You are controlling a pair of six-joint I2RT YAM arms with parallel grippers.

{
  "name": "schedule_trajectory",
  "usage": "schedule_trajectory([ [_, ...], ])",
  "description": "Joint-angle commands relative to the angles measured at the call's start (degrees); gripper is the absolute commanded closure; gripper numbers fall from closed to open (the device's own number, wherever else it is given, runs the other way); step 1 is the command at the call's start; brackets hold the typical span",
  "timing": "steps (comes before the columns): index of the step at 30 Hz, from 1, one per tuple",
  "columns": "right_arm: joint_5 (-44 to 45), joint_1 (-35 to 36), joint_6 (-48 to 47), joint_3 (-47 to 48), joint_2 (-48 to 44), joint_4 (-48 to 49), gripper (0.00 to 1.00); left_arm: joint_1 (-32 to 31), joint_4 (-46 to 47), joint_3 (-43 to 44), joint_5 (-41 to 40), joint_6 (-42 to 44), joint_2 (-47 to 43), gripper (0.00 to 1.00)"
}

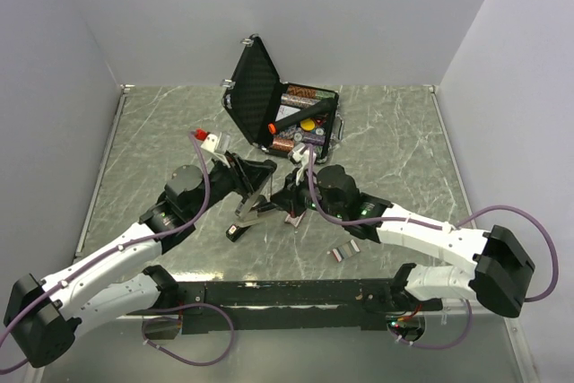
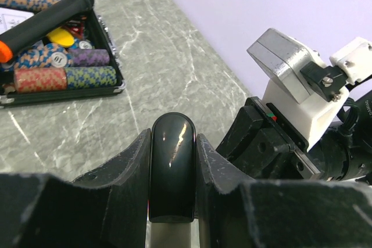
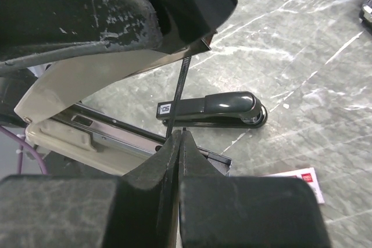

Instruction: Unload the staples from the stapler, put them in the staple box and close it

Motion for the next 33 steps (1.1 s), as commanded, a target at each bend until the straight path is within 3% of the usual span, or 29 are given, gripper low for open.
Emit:
schedule_trajectory([
  [1, -1.50, 0.84, 2.21, -2.03, 1.90, 1.99, 1.00, -0.19, 11.83, 1.70, -2.16, -3.76, -3.56, 0.99],
  [20, -0.80, 4.80, 7.22, -6.07, 7.44, 7.09, 1.00, -0.98, 14.29, -2.26, -11.30, -3.77, -3.83, 0.99],
  [33, -0.19, 8.58, 9.33, -4.67, 10.16, 8.67, 1.00, -4.84, 19.74, -4.54, -20.00, -2.80, 1.79, 0.99],
])
